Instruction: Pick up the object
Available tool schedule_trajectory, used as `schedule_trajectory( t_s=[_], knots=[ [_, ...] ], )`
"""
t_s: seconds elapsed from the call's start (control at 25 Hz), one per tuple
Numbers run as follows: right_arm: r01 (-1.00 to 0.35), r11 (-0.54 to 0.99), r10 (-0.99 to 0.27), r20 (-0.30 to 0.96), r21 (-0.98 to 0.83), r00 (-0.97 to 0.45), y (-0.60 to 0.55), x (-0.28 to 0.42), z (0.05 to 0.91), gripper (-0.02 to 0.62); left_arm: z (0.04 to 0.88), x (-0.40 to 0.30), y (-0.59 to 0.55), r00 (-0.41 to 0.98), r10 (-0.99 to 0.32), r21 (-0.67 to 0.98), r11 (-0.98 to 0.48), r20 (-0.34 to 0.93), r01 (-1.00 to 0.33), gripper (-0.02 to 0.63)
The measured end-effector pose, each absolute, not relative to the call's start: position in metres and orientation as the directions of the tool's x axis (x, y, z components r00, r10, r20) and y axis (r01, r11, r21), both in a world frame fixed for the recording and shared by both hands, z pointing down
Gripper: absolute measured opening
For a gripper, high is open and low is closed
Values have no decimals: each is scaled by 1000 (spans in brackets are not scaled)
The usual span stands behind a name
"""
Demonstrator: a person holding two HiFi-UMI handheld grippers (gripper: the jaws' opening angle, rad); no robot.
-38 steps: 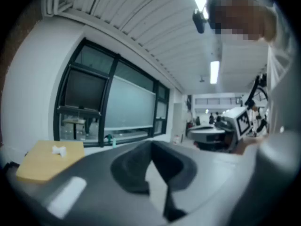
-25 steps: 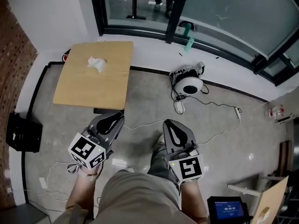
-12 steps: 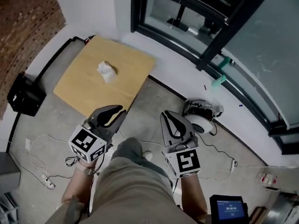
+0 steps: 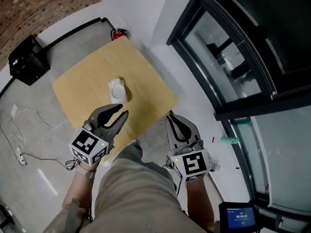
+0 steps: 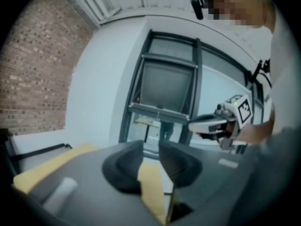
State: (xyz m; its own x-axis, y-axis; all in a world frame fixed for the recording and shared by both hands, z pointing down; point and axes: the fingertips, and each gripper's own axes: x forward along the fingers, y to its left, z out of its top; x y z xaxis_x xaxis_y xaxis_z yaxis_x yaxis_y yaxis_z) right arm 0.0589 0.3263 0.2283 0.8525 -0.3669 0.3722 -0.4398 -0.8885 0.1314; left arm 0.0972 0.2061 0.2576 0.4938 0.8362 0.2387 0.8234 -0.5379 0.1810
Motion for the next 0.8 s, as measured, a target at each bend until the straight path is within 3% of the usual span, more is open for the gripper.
schedule_trajectory(
  t_s=[0.16, 0.48, 0.64, 0.8],
  knots=[
    [-595, -784, -490, 412, 177, 768, 309, 135, 225, 14, 263, 142, 188, 605, 752, 216, -657, 263, 722, 86],
    [-888, -429, -741, 497, 167, 452, 255, 242, 253, 14, 304, 190, 136, 786, 507, 177, -862, 355, 476, 87],
    [-970, -153, -789, 568, 187, 234, 229, 272, 275, 19, 330, 192, 121, 840, 368, 164, -930, 399, 329, 87],
    [-977, 118, -720, 693, 177, 39, 197, 289, 320, 76, 367, 193, 110, 872, 230, 191, -968, 432, 161, 95]
  ],
)
